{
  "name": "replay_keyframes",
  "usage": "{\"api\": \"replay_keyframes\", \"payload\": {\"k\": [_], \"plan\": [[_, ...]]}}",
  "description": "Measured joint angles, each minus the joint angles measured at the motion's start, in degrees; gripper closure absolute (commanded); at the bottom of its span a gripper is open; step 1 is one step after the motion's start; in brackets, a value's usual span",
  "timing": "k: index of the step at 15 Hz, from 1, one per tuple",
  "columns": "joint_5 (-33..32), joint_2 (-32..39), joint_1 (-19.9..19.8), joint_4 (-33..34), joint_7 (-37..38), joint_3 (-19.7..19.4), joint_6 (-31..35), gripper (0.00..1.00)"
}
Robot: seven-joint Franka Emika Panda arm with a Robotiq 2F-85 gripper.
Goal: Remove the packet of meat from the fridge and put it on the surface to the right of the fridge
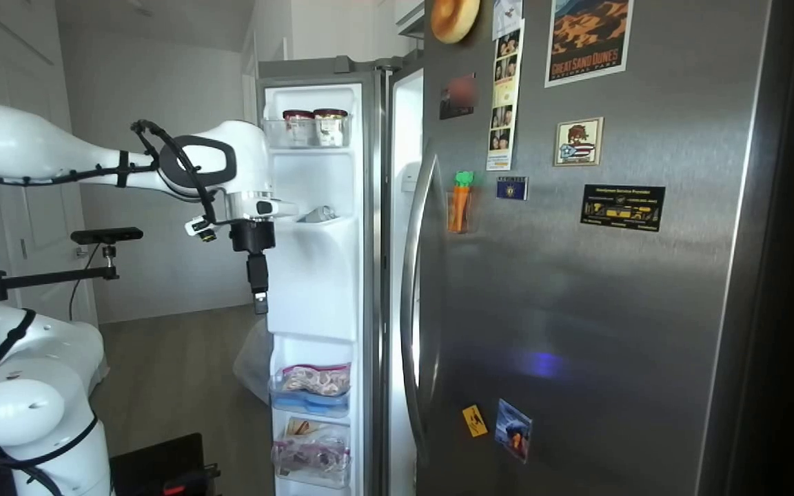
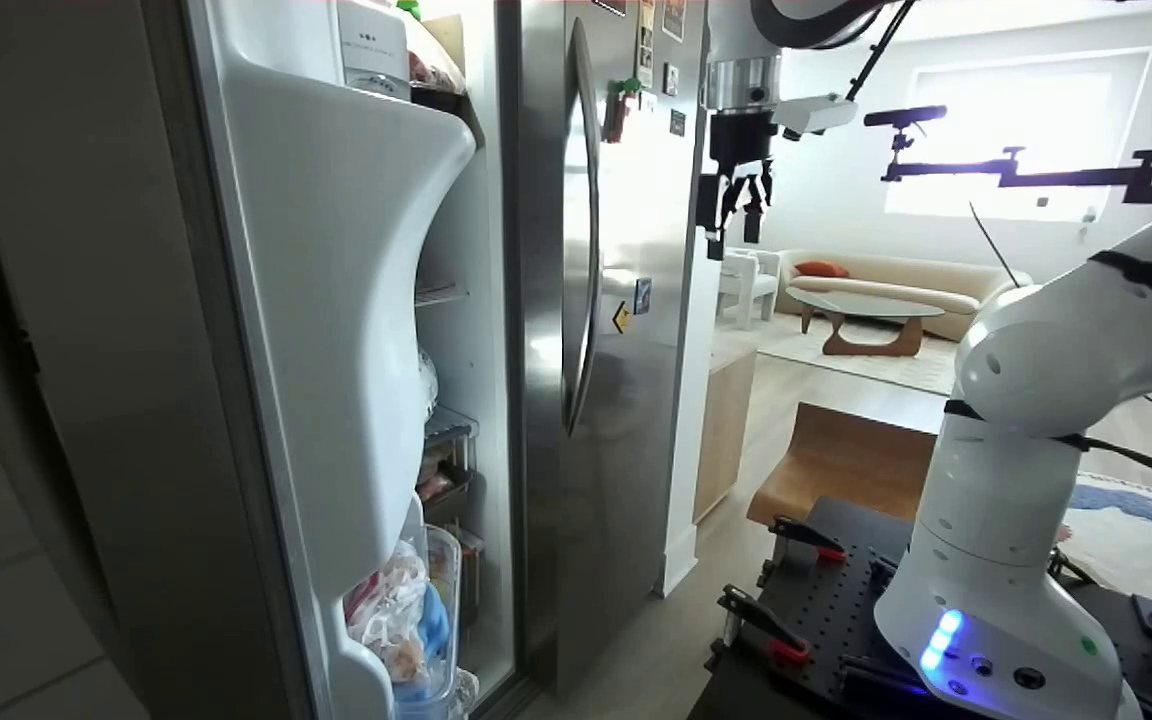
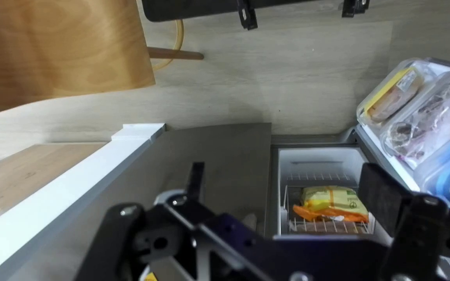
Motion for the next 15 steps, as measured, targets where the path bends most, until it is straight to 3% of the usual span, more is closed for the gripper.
{"api": "replay_keyframes", "payload": {"k": [6,15], "plan": [[-0.73,1.8,0.18,7.14,0.0,0.5,9.6,0.0],[-7.42,11.14,-0.75,15.79,1.81,3.29,36.04,0.0]]}}
